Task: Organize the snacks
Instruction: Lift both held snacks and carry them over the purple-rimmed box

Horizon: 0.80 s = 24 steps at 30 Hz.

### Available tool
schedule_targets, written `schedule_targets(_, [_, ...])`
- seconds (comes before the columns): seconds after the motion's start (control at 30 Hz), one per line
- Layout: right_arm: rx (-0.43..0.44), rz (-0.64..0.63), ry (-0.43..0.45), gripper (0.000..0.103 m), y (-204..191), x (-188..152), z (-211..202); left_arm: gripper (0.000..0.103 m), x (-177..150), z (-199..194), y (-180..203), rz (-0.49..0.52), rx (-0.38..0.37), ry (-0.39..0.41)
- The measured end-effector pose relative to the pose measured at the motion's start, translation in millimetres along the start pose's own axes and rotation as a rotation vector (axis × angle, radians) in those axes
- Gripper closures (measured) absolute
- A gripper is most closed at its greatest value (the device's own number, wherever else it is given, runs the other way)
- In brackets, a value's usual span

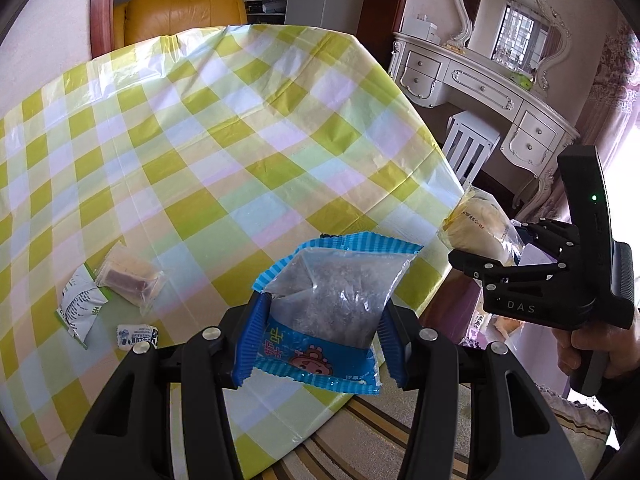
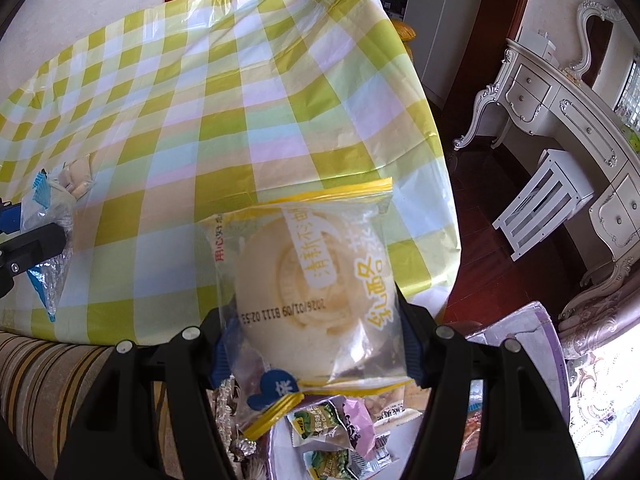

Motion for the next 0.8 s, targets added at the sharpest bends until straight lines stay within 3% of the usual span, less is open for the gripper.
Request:
schedule_targets(0.53, [-0.056, 0.140, -0.018, 0.038, 82, -28, 7, 0.053, 9, 21, 79, 0.139, -0.081, -0.060])
schedule_targets(0.8, [-0.103, 0.205, -0.039, 0.038, 123, -48, 8, 0.053, 3, 38, 137, 0.291, -0.121, -0.130])
Point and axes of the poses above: each gripper's, at about its wrist camera, not at the fingertips, and z roughly the way its jaws point, y to its right, x to its top, the point moved 5 cm from there along z, roughly the way its jaws point, and after that the axes turned 7 degrees about -y, right-handed, at the moved point
